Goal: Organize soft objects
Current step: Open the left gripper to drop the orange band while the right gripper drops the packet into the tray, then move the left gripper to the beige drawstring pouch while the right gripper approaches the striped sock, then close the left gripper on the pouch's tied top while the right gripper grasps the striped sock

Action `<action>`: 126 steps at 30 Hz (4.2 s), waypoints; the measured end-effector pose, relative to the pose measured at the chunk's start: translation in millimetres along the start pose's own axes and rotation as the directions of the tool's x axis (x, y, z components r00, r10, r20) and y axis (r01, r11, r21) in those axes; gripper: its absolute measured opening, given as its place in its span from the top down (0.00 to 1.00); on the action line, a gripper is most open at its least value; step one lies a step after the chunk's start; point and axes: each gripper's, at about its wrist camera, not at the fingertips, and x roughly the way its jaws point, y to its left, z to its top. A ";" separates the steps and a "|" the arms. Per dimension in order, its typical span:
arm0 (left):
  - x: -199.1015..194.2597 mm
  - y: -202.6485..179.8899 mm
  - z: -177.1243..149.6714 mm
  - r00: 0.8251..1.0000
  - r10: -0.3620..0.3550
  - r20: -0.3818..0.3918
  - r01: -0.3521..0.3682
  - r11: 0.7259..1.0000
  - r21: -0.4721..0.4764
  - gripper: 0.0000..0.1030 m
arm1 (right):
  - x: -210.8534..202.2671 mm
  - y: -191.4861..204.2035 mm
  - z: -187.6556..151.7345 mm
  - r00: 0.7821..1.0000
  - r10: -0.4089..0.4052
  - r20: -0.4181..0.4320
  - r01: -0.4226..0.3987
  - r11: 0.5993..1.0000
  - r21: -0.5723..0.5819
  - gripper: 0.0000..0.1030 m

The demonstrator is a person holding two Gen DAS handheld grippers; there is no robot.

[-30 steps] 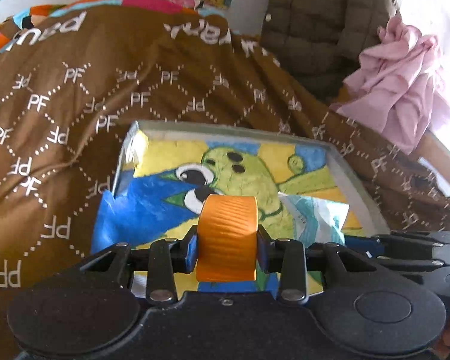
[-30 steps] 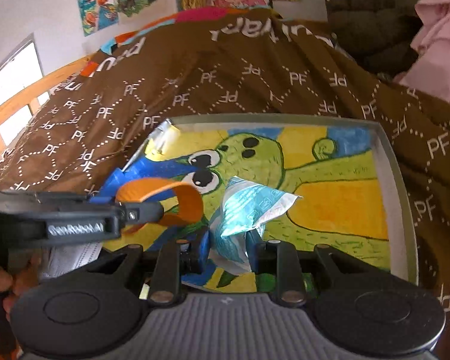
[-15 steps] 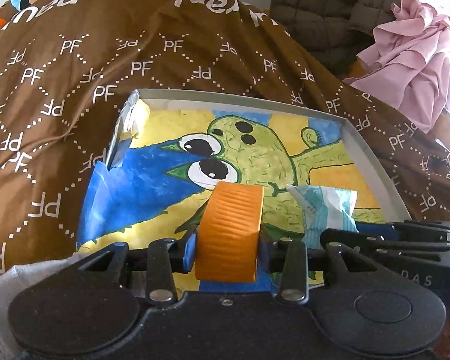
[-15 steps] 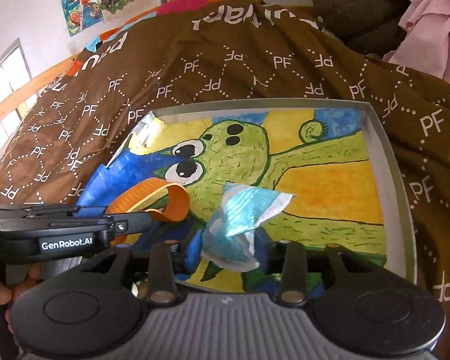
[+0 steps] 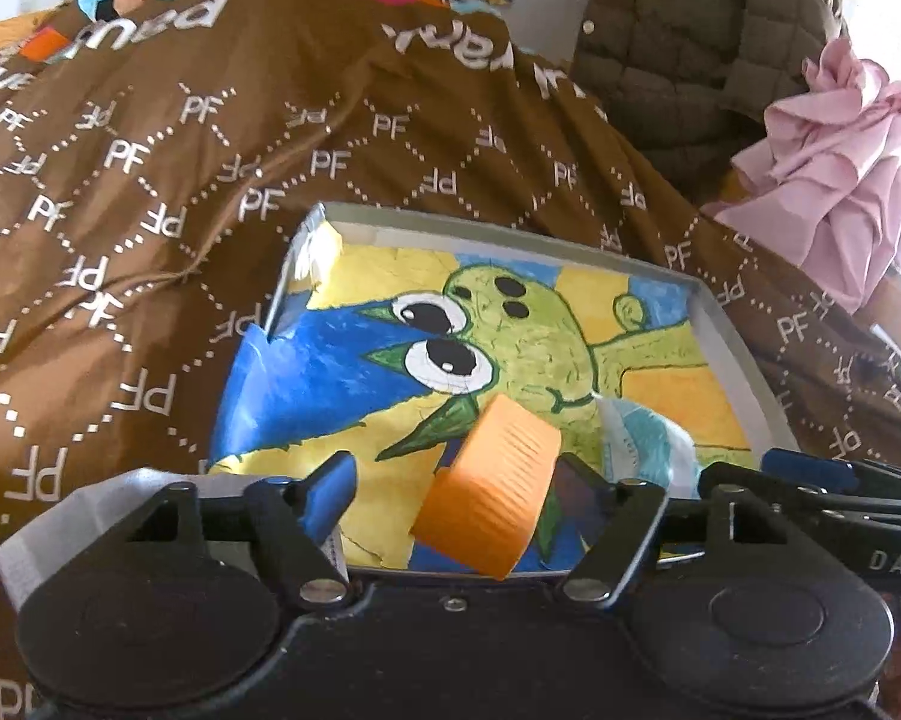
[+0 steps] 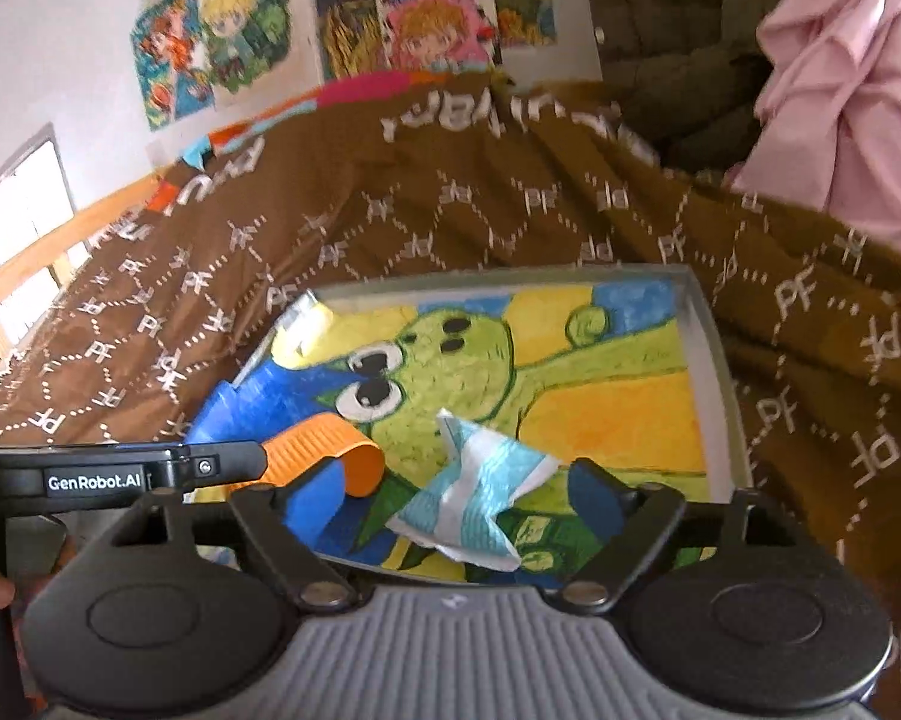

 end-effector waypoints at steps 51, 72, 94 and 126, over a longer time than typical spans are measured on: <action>-231.6 -62.4 -223.6 0.973 0.017 0.229 -0.036 0.996 0.076 0.01 | -216.1 32.2 -164.6 0.993 -0.081 0.086 0.093 0.984 -0.149 0.00; -221.2 -75.0 -245.2 0.991 0.028 0.133 -0.043 0.992 0.115 0.01 | -204.5 18.9 -172.6 0.996 -0.091 0.017 0.093 0.986 -0.142 0.00; -213.7 -80.2 -247.2 0.993 0.045 0.110 -0.058 0.990 0.125 0.01 | -203.5 13.1 -171.3 0.994 -0.106 0.017 0.108 0.986 -0.129 0.00; -165.2 -108.2 -216.8 0.994 -0.079 0.070 0.055 0.954 0.295 0.02 | -169.4 -6.8 -155.0 0.982 -0.064 0.177 0.078 0.994 -0.076 0.03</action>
